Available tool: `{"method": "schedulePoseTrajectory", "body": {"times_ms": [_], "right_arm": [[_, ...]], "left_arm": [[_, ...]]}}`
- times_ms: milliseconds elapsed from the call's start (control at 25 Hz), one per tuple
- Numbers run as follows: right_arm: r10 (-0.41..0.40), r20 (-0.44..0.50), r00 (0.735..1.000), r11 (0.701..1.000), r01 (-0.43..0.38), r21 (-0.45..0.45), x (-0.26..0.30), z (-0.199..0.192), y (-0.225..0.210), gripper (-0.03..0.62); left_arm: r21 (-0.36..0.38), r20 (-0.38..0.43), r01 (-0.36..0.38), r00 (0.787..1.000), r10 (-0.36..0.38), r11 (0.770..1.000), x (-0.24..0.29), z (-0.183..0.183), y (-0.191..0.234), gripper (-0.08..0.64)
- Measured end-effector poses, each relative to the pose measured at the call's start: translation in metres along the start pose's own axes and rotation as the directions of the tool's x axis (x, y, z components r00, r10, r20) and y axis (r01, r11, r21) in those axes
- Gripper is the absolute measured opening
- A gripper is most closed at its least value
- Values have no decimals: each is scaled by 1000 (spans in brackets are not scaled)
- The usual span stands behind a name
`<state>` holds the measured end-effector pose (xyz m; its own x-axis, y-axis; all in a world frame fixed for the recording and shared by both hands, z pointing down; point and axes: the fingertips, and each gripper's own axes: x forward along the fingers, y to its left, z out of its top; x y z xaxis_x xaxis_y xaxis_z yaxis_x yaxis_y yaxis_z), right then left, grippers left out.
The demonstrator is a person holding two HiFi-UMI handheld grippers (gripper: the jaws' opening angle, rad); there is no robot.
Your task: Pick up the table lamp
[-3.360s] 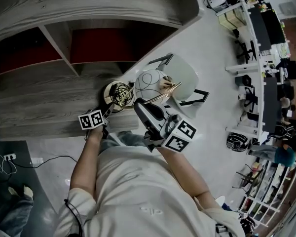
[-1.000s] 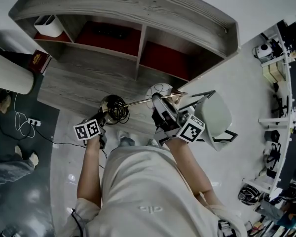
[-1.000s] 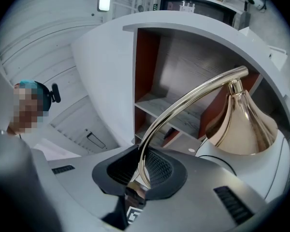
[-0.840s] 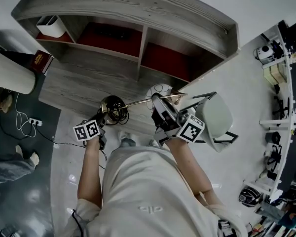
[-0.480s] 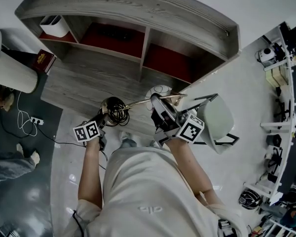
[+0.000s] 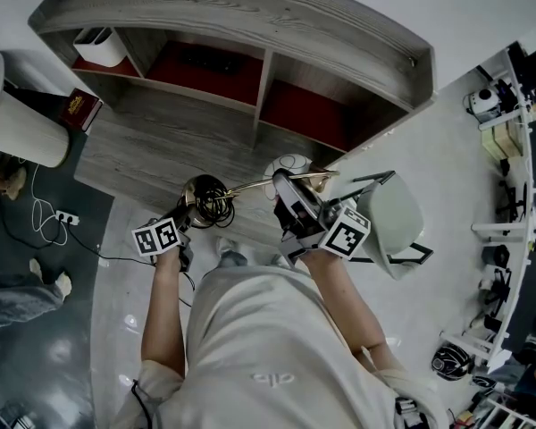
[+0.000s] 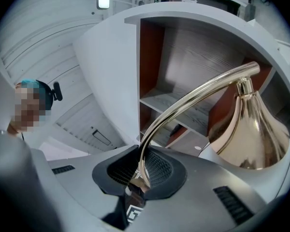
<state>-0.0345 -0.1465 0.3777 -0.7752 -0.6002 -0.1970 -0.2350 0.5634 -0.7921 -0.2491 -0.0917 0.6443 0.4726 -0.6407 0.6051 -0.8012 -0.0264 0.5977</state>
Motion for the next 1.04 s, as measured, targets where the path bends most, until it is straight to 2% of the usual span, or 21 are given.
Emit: {"method": "schedulePoseTrajectory", "body": {"times_ms": [1040], "right_arm": [[14, -17, 1000, 1000, -15, -4, 0, 11, -3, 66]], "left_arm": [[-21, -1, -4, 1000, 4, 1000, 9, 2, -9, 146]]}}
